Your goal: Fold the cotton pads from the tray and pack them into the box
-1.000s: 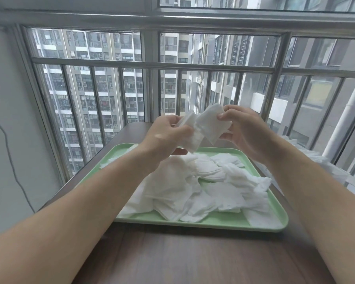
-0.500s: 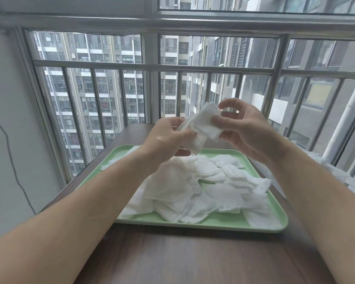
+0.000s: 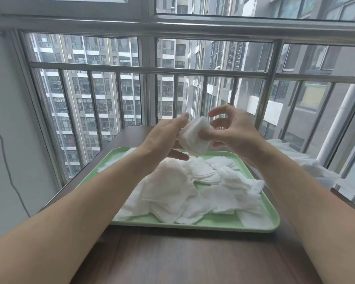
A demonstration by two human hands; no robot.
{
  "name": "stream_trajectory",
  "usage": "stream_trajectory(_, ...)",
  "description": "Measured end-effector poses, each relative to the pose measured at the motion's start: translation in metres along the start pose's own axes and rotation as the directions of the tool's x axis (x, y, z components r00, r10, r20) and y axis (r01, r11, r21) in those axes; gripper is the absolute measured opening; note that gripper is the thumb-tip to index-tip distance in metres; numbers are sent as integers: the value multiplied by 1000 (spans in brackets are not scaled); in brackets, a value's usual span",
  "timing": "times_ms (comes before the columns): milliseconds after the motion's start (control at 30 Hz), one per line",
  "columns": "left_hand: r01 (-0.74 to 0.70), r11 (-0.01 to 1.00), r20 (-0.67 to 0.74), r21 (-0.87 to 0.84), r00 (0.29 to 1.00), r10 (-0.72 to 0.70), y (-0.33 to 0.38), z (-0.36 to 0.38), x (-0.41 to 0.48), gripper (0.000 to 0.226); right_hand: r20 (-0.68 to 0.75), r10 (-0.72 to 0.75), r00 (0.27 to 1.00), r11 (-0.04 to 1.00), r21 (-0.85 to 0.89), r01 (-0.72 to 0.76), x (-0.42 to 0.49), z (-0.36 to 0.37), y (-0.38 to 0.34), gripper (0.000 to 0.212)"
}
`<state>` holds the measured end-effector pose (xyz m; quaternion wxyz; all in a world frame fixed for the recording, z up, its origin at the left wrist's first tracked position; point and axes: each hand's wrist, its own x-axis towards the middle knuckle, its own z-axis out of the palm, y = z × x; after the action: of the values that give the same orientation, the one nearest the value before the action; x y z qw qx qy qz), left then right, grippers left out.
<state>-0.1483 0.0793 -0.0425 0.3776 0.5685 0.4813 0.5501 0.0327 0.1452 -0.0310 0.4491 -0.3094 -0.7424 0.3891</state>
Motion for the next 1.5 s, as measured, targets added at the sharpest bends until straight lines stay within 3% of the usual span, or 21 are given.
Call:
stream_trajectory(100,-142,965,15,221,990,143,3,2,-2,17,6,-42,999,993,-108,43,3,2,-1,45)
stream_trajectory(200,-223,924,12,311,973,231,8,4,0,33,93,-42,995,983,-172,57,7,-1,-16,45)
stream_trajectory(467,-146,936,103,321,988,119,32,25,-3,38,265,37,964,896,-436,85,-6,-40,-51,13)
stream_trajectory(567,-172,928,144,331,981,131,44,47,-6,33,236,68,969,892,-450,47,-21,-72,-57,19)
stream_trajectory(667,-201,907,169,371,975,147,50,77,-7,23,167,113,979,877,-480,-20,-38,-117,-60,9)
stream_trajectory(800,-282,829,212,484,956,202,42,121,4,11,48,254,966,805,-564,-184,-61,-175,-52,17)
stream_trajectory(967,-346,692,303,633,934,189,29,174,26,9,-49,310,949,840,-453,-298,-83,-210,-32,25)
stream_trajectory(1167,-356,486,328,798,933,146,13,208,48,27,-19,320,947,904,-294,-311,-89,-219,-5,18)
stream_trajectory(1267,-307,524,267,794,951,153,5,213,56,33,22,333,943,901,-302,-311,-89,-215,2,21)
stream_trajectory(1333,-289,543,253,788,957,141,2,213,60,32,30,319,947,868,-410,-279,-88,-210,5,23)
stream_trajectory(1500,-287,596,273,750,955,116,0,212,64,19,69,283,957,688,-710,-152,-74,-197,5,24)
